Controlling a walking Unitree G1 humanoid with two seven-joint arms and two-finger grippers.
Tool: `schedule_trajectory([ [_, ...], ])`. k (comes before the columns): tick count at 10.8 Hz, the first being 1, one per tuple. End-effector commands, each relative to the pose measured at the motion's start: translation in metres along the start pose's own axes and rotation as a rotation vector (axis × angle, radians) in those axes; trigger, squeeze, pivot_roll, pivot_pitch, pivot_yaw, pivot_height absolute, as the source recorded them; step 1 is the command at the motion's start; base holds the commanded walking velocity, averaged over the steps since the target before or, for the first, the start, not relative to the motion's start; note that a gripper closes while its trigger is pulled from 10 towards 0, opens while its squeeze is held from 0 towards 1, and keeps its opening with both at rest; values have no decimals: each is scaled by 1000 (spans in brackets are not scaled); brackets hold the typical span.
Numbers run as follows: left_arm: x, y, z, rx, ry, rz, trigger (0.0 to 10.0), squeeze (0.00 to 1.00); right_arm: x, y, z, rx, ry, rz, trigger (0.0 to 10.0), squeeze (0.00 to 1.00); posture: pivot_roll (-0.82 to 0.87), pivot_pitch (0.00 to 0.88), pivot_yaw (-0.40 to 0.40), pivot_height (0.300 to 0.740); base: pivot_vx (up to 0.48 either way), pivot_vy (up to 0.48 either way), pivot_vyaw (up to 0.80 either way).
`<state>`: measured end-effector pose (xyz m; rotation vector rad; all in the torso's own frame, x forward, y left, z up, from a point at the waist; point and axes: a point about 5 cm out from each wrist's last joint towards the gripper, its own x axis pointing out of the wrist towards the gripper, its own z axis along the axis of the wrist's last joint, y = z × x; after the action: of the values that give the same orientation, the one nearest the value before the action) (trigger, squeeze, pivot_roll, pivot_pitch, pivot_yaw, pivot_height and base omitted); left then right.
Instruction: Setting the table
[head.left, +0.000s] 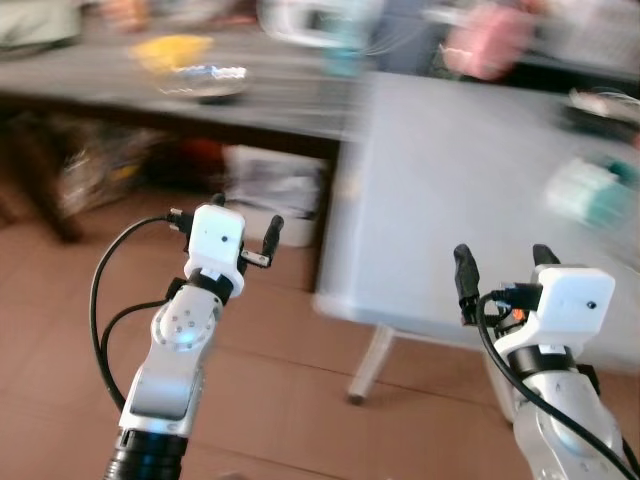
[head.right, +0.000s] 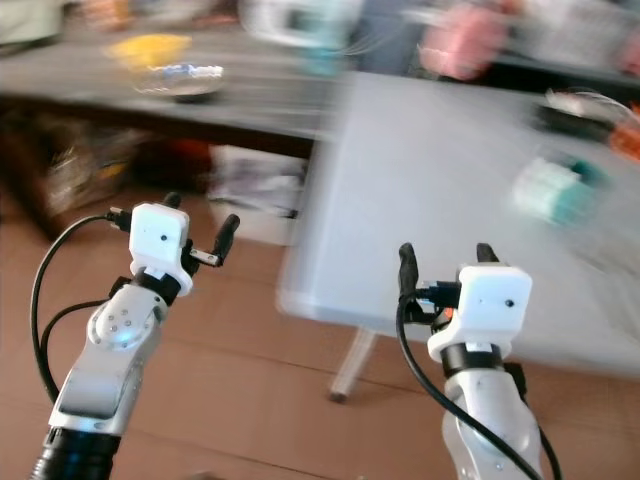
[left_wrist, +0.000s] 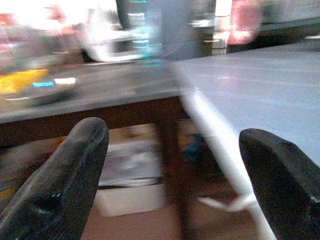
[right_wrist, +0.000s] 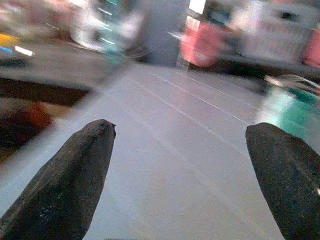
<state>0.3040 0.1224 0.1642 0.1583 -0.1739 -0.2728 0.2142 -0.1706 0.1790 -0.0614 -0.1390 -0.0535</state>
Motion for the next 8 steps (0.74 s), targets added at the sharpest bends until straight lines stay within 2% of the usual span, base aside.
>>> schedule_trajectory([
  [1,1,-7,3,7,-11,-44,10000,0,-1,-1,3,2,-11,-11,10000,0,88,126,-41,740,0,-480,-550],
  [8,2,-10,1,13,-5,-51,10000,0,2,-2,3,-2,-24,-13,10000,0,85,131,-40,740,0,-454,0],
])
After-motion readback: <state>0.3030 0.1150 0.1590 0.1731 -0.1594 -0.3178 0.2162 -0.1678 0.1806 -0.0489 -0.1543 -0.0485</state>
